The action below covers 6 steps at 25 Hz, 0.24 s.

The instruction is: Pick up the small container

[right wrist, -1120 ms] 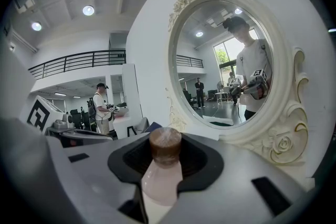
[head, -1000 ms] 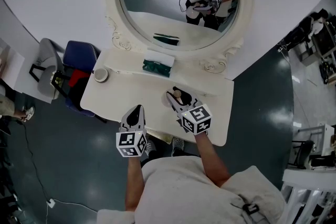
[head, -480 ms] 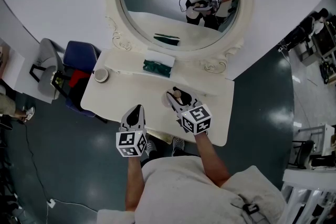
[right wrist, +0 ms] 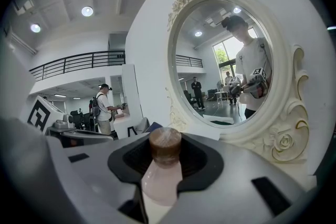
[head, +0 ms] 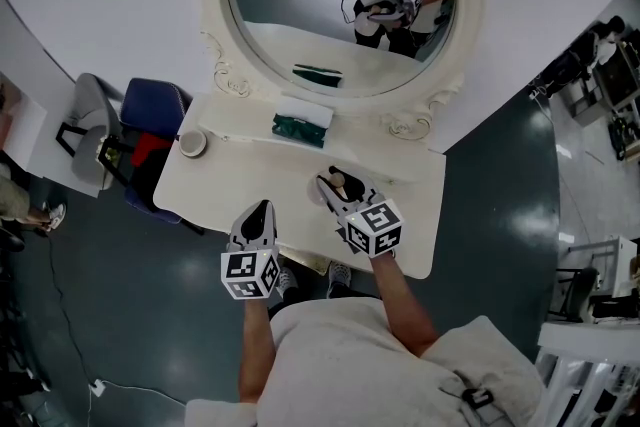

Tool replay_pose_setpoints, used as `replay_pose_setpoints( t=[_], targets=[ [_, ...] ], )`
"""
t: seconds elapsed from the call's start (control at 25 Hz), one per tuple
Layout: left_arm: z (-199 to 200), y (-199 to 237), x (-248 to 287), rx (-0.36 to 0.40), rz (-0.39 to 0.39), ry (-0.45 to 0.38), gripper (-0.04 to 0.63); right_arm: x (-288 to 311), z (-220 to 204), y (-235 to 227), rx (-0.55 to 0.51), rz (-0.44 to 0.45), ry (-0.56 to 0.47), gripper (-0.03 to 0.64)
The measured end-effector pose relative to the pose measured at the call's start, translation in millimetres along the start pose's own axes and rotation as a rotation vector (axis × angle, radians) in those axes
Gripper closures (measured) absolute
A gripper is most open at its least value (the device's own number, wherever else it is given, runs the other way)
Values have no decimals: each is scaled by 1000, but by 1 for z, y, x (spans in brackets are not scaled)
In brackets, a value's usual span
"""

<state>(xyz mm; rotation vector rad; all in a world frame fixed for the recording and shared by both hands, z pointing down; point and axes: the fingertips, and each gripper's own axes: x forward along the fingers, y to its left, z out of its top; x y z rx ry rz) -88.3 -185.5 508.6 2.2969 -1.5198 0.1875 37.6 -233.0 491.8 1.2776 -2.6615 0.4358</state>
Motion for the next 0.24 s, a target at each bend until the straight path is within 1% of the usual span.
replay_pose_setpoints(
  t=[0.24],
  targets=[
    [-1,0,-2,1,7,4,566,-2,-2,2,-3,16,7,485]
  ],
)
